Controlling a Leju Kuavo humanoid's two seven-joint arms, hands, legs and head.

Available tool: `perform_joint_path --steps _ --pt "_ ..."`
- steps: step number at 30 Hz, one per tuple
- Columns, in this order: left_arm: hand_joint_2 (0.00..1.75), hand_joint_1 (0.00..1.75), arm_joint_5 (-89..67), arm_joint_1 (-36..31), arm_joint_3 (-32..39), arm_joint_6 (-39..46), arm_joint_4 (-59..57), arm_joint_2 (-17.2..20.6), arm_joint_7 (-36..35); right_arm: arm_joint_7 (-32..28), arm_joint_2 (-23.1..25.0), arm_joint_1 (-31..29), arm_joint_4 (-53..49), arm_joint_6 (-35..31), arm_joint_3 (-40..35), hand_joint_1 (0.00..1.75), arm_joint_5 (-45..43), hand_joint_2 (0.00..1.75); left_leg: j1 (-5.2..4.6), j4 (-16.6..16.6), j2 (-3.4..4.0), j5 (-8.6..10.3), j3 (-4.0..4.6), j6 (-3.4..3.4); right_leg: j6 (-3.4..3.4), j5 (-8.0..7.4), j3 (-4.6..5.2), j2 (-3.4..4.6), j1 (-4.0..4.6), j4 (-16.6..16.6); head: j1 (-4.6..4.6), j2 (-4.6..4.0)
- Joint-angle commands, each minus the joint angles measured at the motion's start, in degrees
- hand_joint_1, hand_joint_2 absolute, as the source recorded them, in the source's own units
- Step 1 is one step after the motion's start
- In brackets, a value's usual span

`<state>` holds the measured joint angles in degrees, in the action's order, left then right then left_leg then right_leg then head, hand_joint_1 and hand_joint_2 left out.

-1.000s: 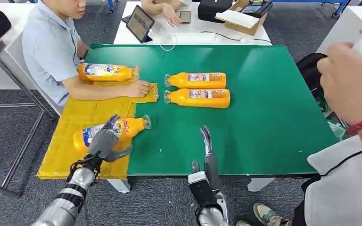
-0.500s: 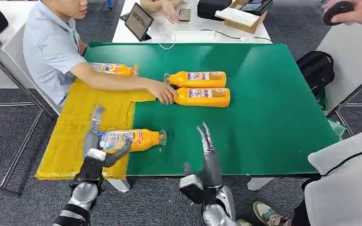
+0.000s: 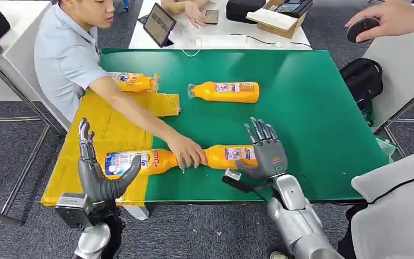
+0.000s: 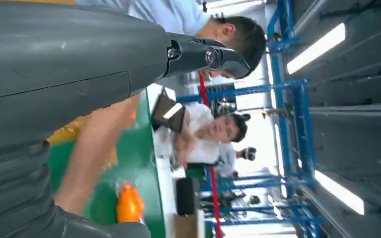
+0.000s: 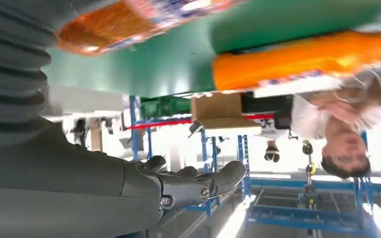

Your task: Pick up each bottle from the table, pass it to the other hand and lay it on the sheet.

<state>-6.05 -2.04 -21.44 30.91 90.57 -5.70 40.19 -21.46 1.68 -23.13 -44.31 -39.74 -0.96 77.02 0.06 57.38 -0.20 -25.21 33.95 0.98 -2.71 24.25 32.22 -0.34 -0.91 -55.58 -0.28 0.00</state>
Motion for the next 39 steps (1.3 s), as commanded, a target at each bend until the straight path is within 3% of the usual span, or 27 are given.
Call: perform_joint_path --steps 1,5,8,13,19,23,25,26,27,29,30,31,32,36,37,39 --pt "1.75 0.00 -0.29 0.43 0.14 -0.42 -0.58 -0.65 -0.27 2.94 -0.30 -6.81 16.07 -0.26 1.17 0.00 1.79 1.75 0.05 0.01 0.11 -0.07 -0.17 -0.08 0.14 0.03 -0.14 0.11 0.06 0.00 0.00 0.00" --pt "1.75 0.00 -0.29 0.80 0.57 -0.43 -1.46 -0.60 -1.47 6.44 -0.35 -7.72 21.79 1.82 -1.25 0.00 1.00 1.75 0.07 -0.06 0.08 -0.01 -0.18 -0.06 0.11 -0.02 -0.15 0.08 0.09 0.07 0.00 0.00" --pt "1.75 0.00 -1.24 0.77 0.64 0.12 -1.72 -0.46 -2.64 5.73 -0.46 -7.44 22.56 8.93 -1.12 0.00 -3.93 1.75 0.03 -0.03 0.06 -0.02 -0.10 -0.04 0.08 0.01 -0.09 0.04 0.05 0.02 0.00 0.00" --pt "1.75 0.00 -2.73 0.50 -0.25 0.20 -1.18 -0.06 -2.69 6.82 -0.94 -7.58 22.78 10.58 -2.41 0.00 -4.48 1.75 0.04 -0.04 0.05 -0.04 -0.14 -0.06 0.10 0.04 -0.13 0.03 0.05 0.01 0.00 0.00" --pt "1.75 0.00 -2.97 0.20 -1.93 -0.50 -0.08 0.32 -3.83 14.11 -2.36 -10.61 24.36 12.67 -6.10 0.00 -3.81 1.75 0.04 -0.01 0.02 0.01 -0.15 -0.04 0.08 -0.01 -0.08 0.01 0.05 0.02 0.00 0.00" --pt "1.75 0.00 -2.63 -0.30 -2.72 -1.81 -0.32 0.59 -4.28 13.55 -2.62 -12.14 24.95 16.43 -5.55 0.00 -5.76 1.75 0.03 0.00 -0.03 0.04 -0.23 -0.03 0.10 -0.01 -0.16 -0.05 0.04 0.00 0.00 0.00" --pt "1.75 0.00 -2.58 -0.65 -3.02 -2.25 -0.52 0.77 -4.29 13.23 -2.72 -12.72 25.64 19.04 -5.32 1.64 -6.85 1.75 0.02 -0.01 -0.03 0.08 -0.26 0.04 0.04 -0.03 -0.20 -0.06 0.03 0.01 0.00 0.00" --pt "1.75 0.00 -2.42 -1.18 -3.44 -2.87 -0.82 0.92 -4.34 12.49 -2.50 -13.23 26.45 22.71 -3.78 1.75 -9.52 1.75 0.05 0.03 -0.06 0.09 -0.22 0.03 0.07 -0.03 -0.20 -0.09 0.06 0.01 0.00 0.00" --pt "1.75 0.00 -2.42 -1.18 -3.44 -2.87 -0.82 0.92 -4.34 12.49 -2.50 -13.23 26.45 22.71 -3.78 1.75 -9.52 1.75 0.03 0.01 -0.02 0.10 -0.24 0.06 0.04 -0.04 -0.21 -0.05 0.04 0.01 0.00 0.00" --pt "1.75 0.00 -1.40 -2.31 -3.94 -4.26 -1.87 0.97 -4.62 13.05 -3.11 -14.03 27.72 31.16 -3.97 1.75 -11.50 1.75 0.00 0.00 0.00 0.09 -0.26 0.07 0.01 -0.03 -0.24 -0.03 -0.01 0.00 0.02 0.00" --pt "1.75 0.00 -1.39 -2.51 -3.96 -4.23 -2.15 0.87 -4.62 12.95 -3.30 -13.92 27.59 31.24 -4.01 1.75 -11.66 1.75 0.02 0.00 -0.01 0.09 -0.26 0.04 0.05 -0.05 -0.24 -0.03 0.02 0.01 0.00 0.00" --pt "1.75 0.00 -0.90 -3.13 -4.49 -5.09 -2.95 1.06 -4.47 11.07 -2.97 -14.19 28.73 39.45 -0.22 1.75 -17.27 1.75 0.00 -0.01 -0.02 0.09 -0.31 0.06 0.00 -0.06 -0.29 -0.04 0.00 0.04 -0.02 0.00" --pt "1.75 0.00 -0.62 -3.53 -4.69 -5.31 -3.62 0.97 -4.45 11.18 -3.42 -13.83 28.47 41.27 -0.41 1.75 -17.98 1.75 0.00 -0.04 -0.09 0.10 -0.41 0.07 -0.01 -0.05 -0.37 -0.10 0.00 0.08 0.00 0.00" --pt "1.75 0.00 -0.49 -3.93 -5.21 -5.78 -4.50 0.89 -4.21 9.70 -4.09 -13.43 28.30 41.90 -2.96 1.75 -17.22 1.75 0.05 -0.10 -0.12 0.15 -0.67 0.05 0.06 -0.07 -0.37 -0.23 0.05 0.19 0.02 0.00" --pt "1.75 0.00 -0.24 -3.74 -5.36 -6.29 -4.29 0.96 -4.23 5.25 -4.03 -12.64 27.32 42.24 -2.35 1.75 -19.06 1.75 0.07 -0.09 -0.06 0.07 -0.80 0.05 0.05 -0.03 -0.21 -0.18 0.07 0.22 0.02 0.00" --pt "1.75 0.00 -0.10 -3.61 -5.45 -6.63 -4.16 0.96 -4.20 3.53 -4.14 -12.34 27.43 42.26 -2.87 1.75 -19.31 1.75 0.06 -0.14 -0.02 0.01 -0.84 0.02 0.07 -0.05 -0.23 -0.13 0.06 0.24 0.02 0.00"
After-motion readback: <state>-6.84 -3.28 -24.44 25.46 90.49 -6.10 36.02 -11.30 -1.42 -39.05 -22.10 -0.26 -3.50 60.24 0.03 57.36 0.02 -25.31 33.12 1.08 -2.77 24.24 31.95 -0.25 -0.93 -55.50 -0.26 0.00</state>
